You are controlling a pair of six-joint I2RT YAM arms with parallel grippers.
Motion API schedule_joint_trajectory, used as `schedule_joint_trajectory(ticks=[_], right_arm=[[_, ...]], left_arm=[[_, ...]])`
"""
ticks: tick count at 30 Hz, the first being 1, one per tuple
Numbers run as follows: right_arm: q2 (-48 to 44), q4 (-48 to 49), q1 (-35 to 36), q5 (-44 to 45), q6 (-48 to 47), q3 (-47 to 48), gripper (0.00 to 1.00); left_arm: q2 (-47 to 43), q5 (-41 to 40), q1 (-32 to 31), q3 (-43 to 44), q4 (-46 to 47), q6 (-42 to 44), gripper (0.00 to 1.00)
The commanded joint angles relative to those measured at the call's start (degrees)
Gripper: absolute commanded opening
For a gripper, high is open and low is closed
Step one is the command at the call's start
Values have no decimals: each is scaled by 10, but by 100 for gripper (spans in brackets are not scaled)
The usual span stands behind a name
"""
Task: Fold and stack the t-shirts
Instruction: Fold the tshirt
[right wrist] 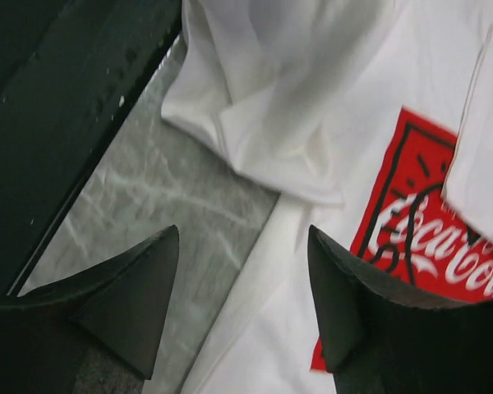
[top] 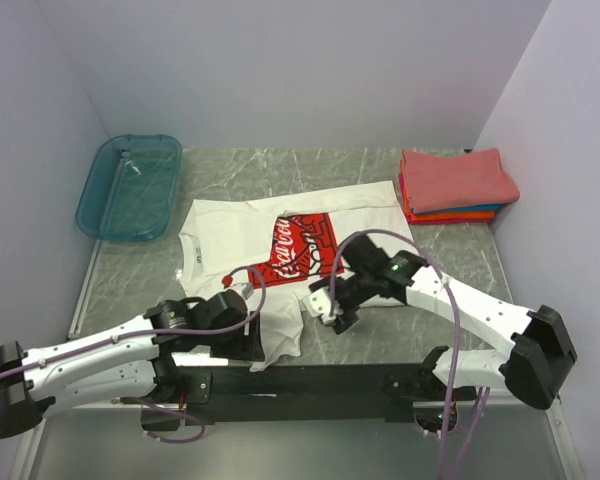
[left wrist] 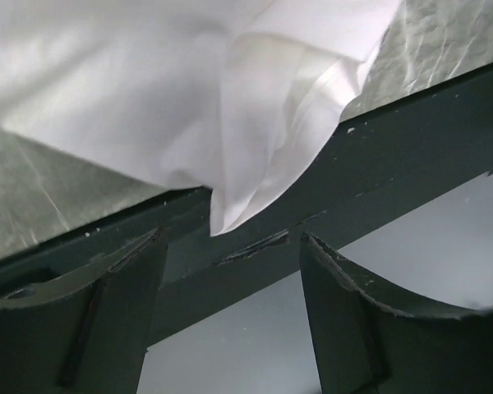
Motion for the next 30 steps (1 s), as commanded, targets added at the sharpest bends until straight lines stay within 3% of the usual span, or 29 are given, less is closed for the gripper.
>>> schedule_joint_trajectory(ticks=[1,5,11,16,23,30], right_arm=[[19,113,84,52,70,-4,70],[71,155,162,123,84,-13,65],[129,181,217,173,110,-3,50],[161,184,223,189,121,8,40],[180,198,223,200,128,5,38],[159,184,222,195,124,-3,20]], left_arm=[[-54,19,-1,-32,13,-75,71],[-101,10,-1,-46,-1,-102,71],[-105,2,-1,-47,-8,-104,71],[-98,0,-1,-46,-12,-96,71],[-102,-3,-1,-43,-12,-91,71],[-101,11,-1,-47,-2,-84,71]])
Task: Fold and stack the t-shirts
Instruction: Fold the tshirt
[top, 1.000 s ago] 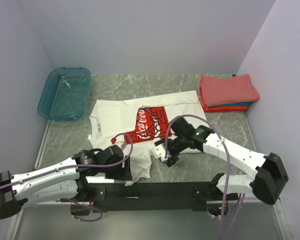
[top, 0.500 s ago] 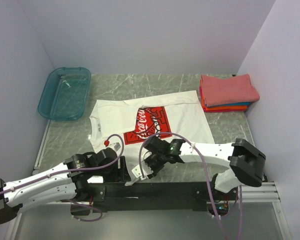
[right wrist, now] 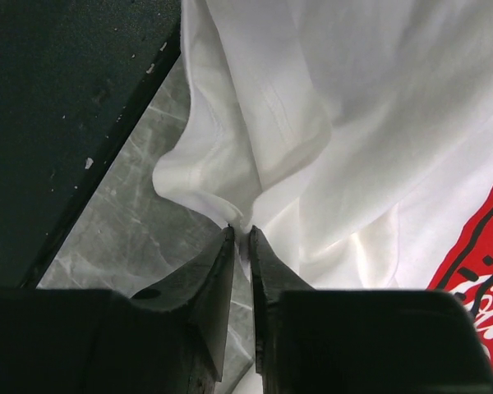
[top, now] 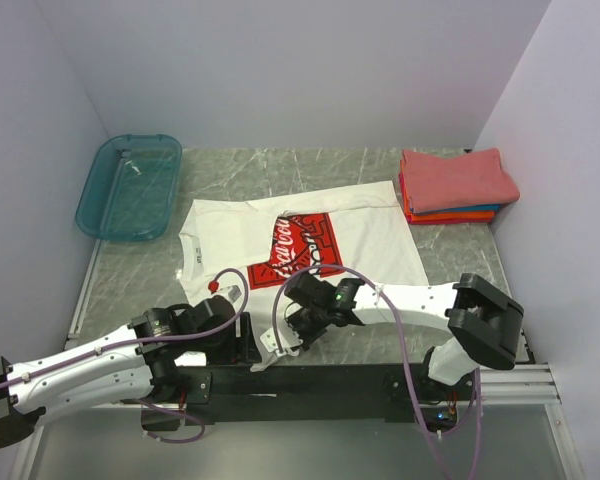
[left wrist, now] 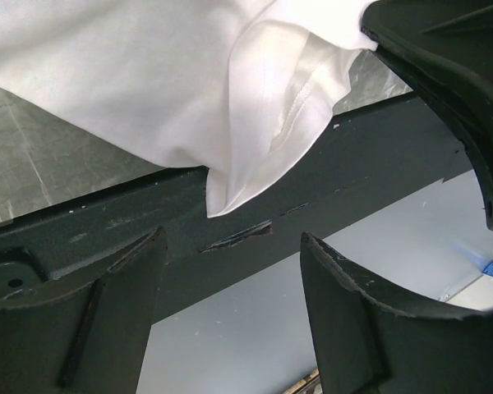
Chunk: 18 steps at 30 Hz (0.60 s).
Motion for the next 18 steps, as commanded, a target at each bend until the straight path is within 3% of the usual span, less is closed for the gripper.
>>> schedule_joint_trajectory(ticks=[1,11,18], right_arm=[[-29,4,2,0,-4,-6,20],[-106,-11,-3,12,-15,-72,19],[-120,11,-14,7,-13,-110,20]], left_arm=[[-3,7,-1,-2,18,9,71],[71,67,-1,1,92,74,72],[118,66,-1,33,81,105,72]])
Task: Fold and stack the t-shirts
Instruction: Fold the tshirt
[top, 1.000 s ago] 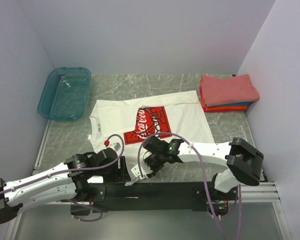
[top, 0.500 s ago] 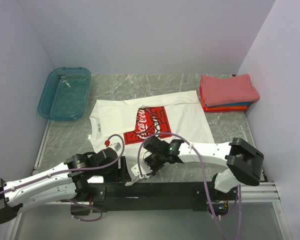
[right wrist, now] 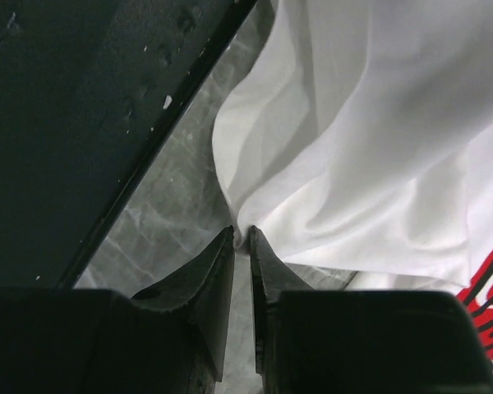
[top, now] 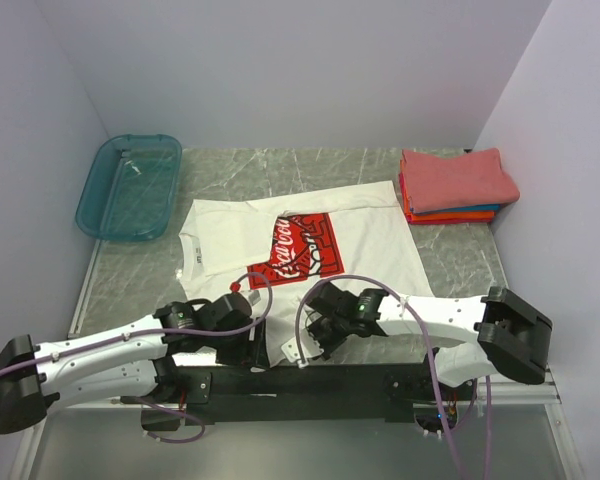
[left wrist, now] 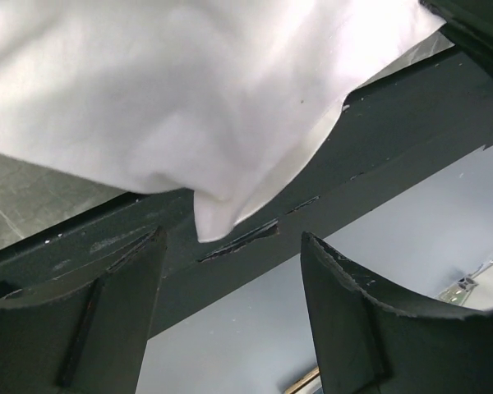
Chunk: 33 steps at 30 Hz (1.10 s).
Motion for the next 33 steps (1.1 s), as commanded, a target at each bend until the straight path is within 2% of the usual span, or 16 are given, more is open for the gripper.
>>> schedule_joint_trajectory(ticks=[1,11,13,17,28,33], right_arm=[[-29,17,-14,-6,-5,-14,21],[-38,28,-50,-43,-11,-27,21],[-37,26,-57,-51,-12,-24,21],[-39,20,-74,-65,-18,-18,21],[-76,41,-98,-59,-51,-54,24],[-95,58,-99,-54,-62,-76,21]], left_arm=[[25,9,-2,33,8,38,71],[79,1,-27,74,11,84,73],[91,-8,-48,86,8,91,77],[100,-49,-88,118,-10,99,77],[89,-83,-165,79,38,57,73],[63,-107,-173,56,46,47,71]])
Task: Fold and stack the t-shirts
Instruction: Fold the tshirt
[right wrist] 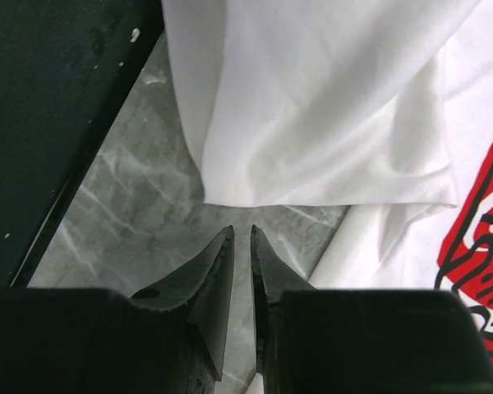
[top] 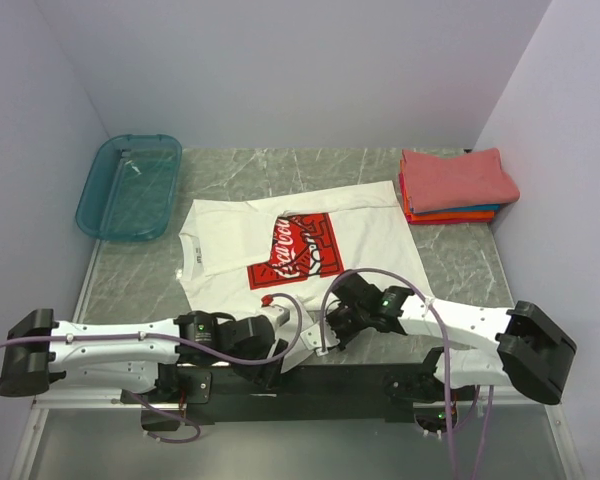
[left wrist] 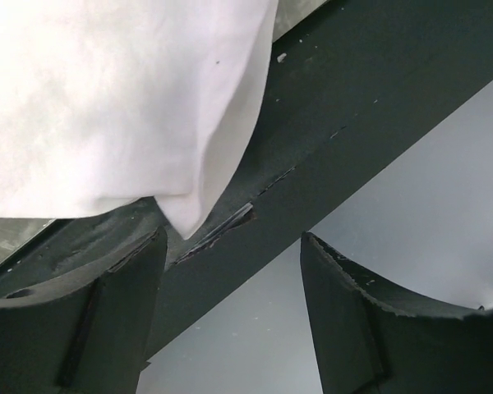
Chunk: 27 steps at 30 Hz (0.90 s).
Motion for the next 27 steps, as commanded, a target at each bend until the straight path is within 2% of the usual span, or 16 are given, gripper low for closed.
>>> schedule_joint_trajectory(ticks=[1,8,13,20,24,27], right_arm=[[-22,20,-4,0,-15,-8,20],[-86,-32,-37,-15,-16,-13,25],[-134,-56,-105,-29,-3,-28,25],[-178,-70,-163,-40,27,-39,23],[-186,-73,-182,-44,36,-36,23],[-186,-74,-192,-47,38,-30,22]], left_arm=[[-37,-31,-8,-13,23,-17,71],[-89,-52,-24,-35,43,-19,73],[-35,-83,-32,-18,8,-23,72],[-8,-143,-40,-3,-38,-59,61],[-9,-141,-40,-8,-25,-54,53],[-2,-130,-42,-7,-8,-38,52]])
